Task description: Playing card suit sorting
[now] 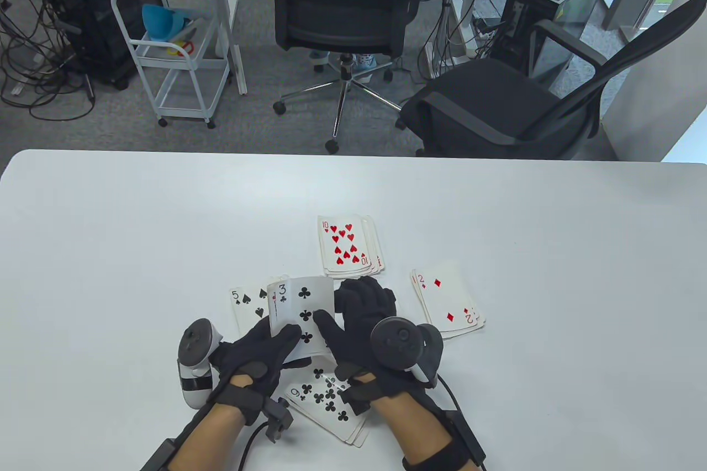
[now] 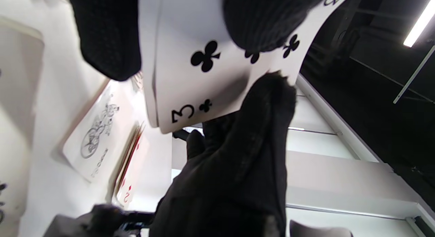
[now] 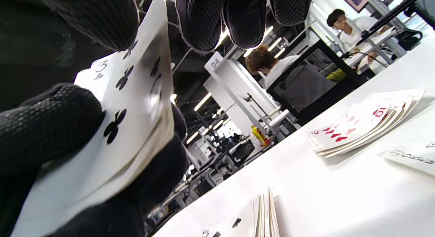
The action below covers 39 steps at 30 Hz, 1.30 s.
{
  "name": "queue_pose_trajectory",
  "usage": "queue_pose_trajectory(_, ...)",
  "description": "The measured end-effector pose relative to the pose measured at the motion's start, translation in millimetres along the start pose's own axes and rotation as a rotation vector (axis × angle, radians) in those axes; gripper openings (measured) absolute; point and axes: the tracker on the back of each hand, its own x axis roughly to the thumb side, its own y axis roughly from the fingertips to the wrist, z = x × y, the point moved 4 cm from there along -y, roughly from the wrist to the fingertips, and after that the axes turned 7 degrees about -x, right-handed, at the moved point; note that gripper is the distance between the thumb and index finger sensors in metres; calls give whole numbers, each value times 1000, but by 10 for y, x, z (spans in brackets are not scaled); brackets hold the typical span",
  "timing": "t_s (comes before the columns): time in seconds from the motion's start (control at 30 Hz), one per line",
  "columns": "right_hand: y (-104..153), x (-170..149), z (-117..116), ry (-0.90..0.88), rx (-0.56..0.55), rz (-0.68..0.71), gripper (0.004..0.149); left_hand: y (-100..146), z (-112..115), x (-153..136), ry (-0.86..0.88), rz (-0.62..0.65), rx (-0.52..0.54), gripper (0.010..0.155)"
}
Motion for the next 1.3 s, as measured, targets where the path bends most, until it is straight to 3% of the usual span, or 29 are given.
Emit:
queue_pose_trajectory(0.43,9,-2,116,-75,-103,-7,39,-19,34,-58,33,-15,-45,50)
queue_pose_trajectory(0.87,-22,-120,124,-76,-109,-50,45,-11,36,-38,74,-7,-53,53)
queue_pose_trajectory(1.1,-41,-157,221,-63,-128,-62,37,12,-1,-39,54,-16,-7,51)
queue_pose_trajectory(1.3,-59,-221,323,-29,-155,-76,35,85,-132,41,119,69,125,51)
